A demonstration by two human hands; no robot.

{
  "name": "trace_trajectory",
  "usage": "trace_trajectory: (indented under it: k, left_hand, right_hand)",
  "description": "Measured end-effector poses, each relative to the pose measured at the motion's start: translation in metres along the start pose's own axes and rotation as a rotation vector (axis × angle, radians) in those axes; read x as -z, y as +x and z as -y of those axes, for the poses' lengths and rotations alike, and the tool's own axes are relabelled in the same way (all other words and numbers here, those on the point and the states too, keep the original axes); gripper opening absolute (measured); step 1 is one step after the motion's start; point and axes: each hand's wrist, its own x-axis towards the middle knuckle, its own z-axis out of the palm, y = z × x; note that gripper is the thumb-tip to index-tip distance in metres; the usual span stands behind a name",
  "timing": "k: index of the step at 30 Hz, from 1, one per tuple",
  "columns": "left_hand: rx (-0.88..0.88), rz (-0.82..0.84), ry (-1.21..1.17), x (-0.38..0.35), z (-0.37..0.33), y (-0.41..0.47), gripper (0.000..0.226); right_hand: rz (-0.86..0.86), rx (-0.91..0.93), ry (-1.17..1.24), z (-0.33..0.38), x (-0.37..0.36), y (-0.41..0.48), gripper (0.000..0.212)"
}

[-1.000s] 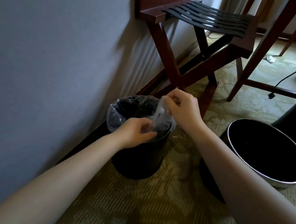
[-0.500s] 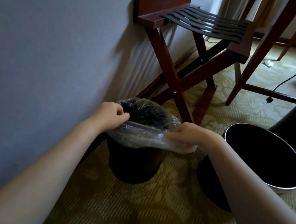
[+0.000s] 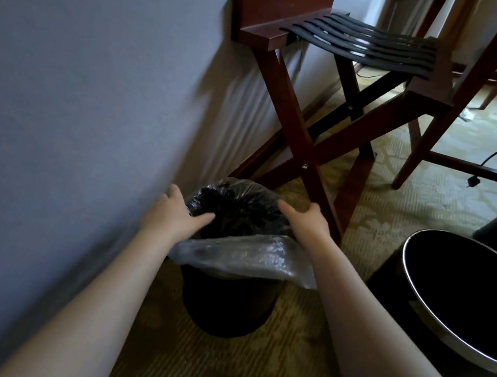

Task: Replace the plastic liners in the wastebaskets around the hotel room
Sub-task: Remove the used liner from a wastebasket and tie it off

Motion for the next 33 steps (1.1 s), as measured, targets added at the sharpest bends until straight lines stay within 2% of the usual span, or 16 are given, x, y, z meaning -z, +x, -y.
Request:
trace_trajectory:
  k: [2,5,9,11,13,16,19,21,24,27,29,30,33]
  left_hand:
    - [-0.004,0.03,0.032,-0.012,0.004,0.0,0.108]
    - [0.004,-0.019,0.034,-0.022,0.004,-0.004,0.084]
    - [-0.015,-0.166,0.053,-0.027,-0.001,-0.006,0.046]
    - [0.0,-0.223,0.059,-0.026,-0.002,-0.007,0.03]
    - [0.017,-0.297,0.062,-0.023,-0.004,-0.012,0.023]
    - [-0.022,-0.41,0.083,-0.018,-0.004,-0.021,0.023]
    - [-0.151,-0.515,0.031,-0.016,-0.003,-0.028,0.023]
    - [-0.22,-0.557,-0.026,-0.01,-0.006,-0.033,0.022]
    - [-0.335,-0.512,-0.129,-0.005,-0.011,-0.036,0.02]
    - [-0.51,-0.531,-0.168,-0.002,-0.009,-0.044,0.017]
    - [-0.572,-0.561,-0.196,0.002,-0.009,-0.051,0.016]
    - [-0.59,-0.574,-0.215,0.005,-0.011,-0.054,0.018]
    - [-0.656,-0.605,-0.254,0.016,-0.016,-0.064,0.019]
  right_hand:
    - [0.091,-0.093,0.048,-0.005,-0.007,0.007,0.094]
    - [0.164,-0.153,0.104,-0.015,-0.013,0.014,0.069]
    - [-0.016,-0.009,0.004,-0.018,-0.018,0.011,0.028]
    - [-0.14,0.11,0.027,-0.016,-0.017,0.004,0.022]
    - [-0.23,0.189,0.093,-0.012,-0.013,-0.001,0.016]
    - [-0.267,0.272,0.132,-0.006,-0.005,-0.008,0.024]
    - [-0.266,0.328,0.088,0.0,-0.003,-0.016,0.022]
    - [-0.207,0.365,0.052,0.005,-0.002,-0.022,0.02]
    - [-0.016,0.374,0.003,0.011,0.003,-0.03,0.021]
    - [0.225,0.308,-0.045,0.013,0.014,-0.038,0.026]
    - [0.35,0.222,0.006,0.015,0.023,-0.044,0.054]
    - [0.373,0.171,0.031,0.016,0.026,-0.046,0.061]
    - [0.367,0.062,0.022,0.018,0.035,-0.055,0.054]
